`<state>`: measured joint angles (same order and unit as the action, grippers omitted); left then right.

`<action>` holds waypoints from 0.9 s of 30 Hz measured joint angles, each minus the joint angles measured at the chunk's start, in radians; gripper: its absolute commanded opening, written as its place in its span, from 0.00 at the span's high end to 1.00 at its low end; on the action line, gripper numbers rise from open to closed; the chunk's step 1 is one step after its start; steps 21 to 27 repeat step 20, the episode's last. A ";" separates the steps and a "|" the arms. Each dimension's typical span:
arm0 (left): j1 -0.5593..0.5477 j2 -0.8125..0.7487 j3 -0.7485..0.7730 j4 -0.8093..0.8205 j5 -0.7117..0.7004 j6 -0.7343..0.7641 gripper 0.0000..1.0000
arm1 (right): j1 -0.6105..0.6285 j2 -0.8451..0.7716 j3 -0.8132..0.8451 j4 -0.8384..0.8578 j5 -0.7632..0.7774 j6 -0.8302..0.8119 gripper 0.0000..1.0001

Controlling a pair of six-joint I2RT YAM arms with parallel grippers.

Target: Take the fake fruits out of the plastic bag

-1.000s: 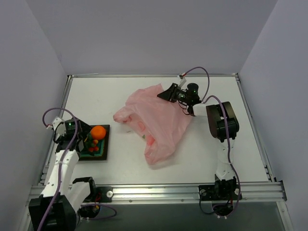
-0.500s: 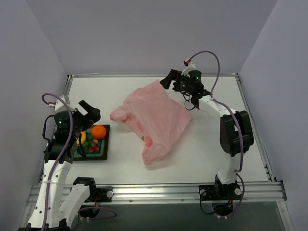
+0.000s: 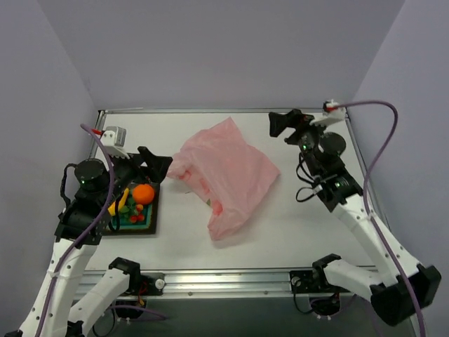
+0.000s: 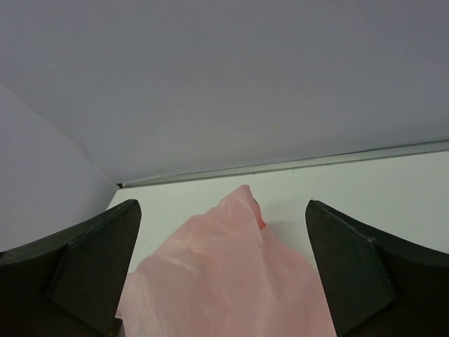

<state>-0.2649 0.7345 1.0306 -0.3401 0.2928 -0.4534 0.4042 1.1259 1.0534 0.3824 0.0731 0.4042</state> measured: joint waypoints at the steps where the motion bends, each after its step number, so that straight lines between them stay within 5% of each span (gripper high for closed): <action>1: 0.000 -0.009 0.000 0.000 0.007 0.011 0.06 | 0.003 -0.073 -0.060 0.007 0.020 0.007 0.00; 9: -0.002 -0.175 -0.074 -0.021 -0.010 0.071 0.06 | 0.002 -0.509 -0.386 -0.120 0.177 0.082 0.00; 27: -0.002 -0.243 -0.109 -0.082 -0.109 0.098 0.06 | 0.002 -0.552 -0.393 -0.226 0.209 0.108 0.00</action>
